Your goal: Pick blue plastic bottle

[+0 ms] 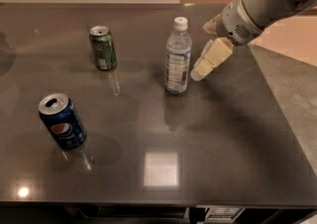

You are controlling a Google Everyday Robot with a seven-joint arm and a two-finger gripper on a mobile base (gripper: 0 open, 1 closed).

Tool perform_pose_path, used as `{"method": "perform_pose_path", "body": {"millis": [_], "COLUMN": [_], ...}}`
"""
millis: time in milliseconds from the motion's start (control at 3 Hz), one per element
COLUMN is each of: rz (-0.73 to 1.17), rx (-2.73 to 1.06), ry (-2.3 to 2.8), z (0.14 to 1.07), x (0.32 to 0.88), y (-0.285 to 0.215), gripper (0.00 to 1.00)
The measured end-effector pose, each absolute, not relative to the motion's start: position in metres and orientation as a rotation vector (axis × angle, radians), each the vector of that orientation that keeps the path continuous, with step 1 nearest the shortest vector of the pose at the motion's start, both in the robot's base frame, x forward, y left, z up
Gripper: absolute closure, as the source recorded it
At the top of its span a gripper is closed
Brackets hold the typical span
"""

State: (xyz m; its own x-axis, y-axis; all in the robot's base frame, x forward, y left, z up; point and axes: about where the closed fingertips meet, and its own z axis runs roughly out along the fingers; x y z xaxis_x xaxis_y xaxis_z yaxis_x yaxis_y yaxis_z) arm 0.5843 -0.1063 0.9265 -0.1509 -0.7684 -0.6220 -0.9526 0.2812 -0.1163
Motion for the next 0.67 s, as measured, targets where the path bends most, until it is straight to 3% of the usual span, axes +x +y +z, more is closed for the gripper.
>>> {"method": "perform_pose_path", "body": {"millis": [667], "rz": [0.490], "rx": [-1.534], "ry": [1.933], "z": [0.919], "x": [0.582], "y": [-0.079], "gripper": [0.00]}}
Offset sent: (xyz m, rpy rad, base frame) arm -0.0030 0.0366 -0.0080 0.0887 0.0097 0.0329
